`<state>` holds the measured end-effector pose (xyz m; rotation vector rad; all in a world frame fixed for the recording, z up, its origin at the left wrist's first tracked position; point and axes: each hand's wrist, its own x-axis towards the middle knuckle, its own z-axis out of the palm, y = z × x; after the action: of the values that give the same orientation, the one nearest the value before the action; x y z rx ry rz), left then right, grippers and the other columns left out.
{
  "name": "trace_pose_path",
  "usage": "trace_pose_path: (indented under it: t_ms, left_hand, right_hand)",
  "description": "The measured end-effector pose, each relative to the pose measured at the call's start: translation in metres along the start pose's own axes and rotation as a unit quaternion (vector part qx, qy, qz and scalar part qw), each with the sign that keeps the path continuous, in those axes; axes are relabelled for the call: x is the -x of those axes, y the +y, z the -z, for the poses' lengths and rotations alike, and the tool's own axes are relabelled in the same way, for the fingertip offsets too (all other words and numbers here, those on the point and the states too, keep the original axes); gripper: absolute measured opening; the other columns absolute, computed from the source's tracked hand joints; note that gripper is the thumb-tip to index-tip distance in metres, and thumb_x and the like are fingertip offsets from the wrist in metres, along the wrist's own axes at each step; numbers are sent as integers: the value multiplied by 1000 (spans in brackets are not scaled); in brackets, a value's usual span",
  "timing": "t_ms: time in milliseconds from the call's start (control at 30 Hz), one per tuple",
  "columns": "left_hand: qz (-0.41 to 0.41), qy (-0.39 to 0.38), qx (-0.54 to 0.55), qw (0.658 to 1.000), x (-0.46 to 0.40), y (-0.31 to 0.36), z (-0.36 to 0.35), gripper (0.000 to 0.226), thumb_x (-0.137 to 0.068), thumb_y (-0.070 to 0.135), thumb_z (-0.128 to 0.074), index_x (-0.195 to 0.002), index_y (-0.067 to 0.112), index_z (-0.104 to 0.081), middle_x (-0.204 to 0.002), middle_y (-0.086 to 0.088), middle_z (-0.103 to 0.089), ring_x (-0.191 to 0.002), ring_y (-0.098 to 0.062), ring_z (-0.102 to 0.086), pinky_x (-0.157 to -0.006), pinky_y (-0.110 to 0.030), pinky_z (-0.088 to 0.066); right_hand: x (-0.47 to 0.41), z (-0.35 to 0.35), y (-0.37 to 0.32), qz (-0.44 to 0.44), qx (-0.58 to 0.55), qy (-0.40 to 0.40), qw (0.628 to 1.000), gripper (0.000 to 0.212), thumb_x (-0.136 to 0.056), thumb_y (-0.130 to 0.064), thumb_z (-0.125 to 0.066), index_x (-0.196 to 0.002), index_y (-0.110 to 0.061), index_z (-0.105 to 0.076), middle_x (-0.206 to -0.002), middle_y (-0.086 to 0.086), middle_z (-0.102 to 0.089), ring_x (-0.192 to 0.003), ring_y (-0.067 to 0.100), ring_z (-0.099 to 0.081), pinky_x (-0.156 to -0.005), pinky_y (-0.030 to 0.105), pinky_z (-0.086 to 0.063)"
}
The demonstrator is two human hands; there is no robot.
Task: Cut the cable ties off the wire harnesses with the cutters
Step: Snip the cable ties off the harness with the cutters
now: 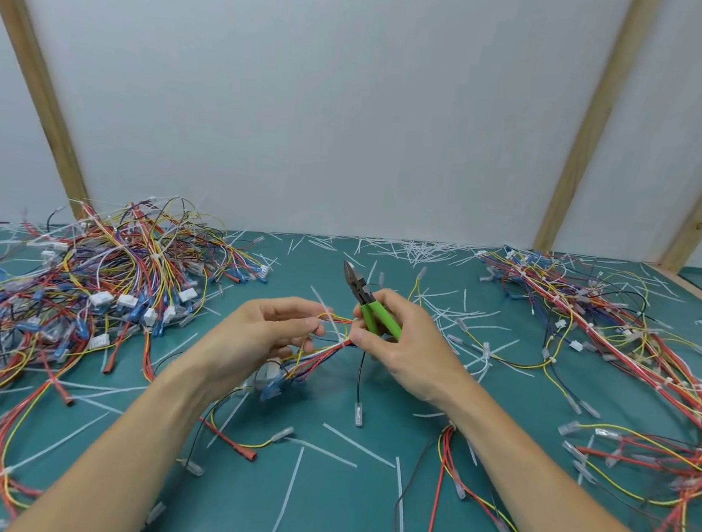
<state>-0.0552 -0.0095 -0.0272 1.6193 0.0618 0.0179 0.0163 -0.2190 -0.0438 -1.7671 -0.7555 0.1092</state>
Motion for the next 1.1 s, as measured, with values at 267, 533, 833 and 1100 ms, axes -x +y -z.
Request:
trace_pose_path:
  t_ms: [267,533,833,1100]
  left_hand:
    - [-162,81,-388,904,-2,-12,-22,27,-96,18,-59,-92,38,-75,-87,18,-70,-73,6,-61,-66,-15,-41]
    - [-152,116,-367,910,-2,-12,-23,17,-96,36,-65,-83,30,-74,-76,17,-72,-66,-2,-63,-66,-29,-49]
    - [-341,163,-517,768,-4,-7,-9,21,-92,36,-59,-96,30,-79,-84,10,-65,-83,-23,-55,-91,-39,-39]
    - [-355,225,-497,759,1,-7,-26,8,-87,35,-75,-93,31,-72,-88,13,-61,-86,-14,-55,-76,-34,-37]
  right_hand:
    - [-1,-6,-1,-18,25,103,994,15,-92,-12,-74,-102,-16,-64,-84,-11,-68,-76,2,-63,-75,17,-48]
    - [0,-14,-2,-11,-12,140,990,16,-92,-13,-75,-100,-18,-63,-85,-8,-72,-77,4,-65,-75,18,-51]
    - [-1,-13,-4,-39,-83,98,991,22,-87,-10,-80,-101,-14,-63,-98,-3,-79,-87,11,-73,-76,33,-57]
    - [1,-20,-5,-36,-1,185,982,27,-82,-5,-81,-94,-21,-64,-83,-7,-74,-79,8,-70,-79,23,-54]
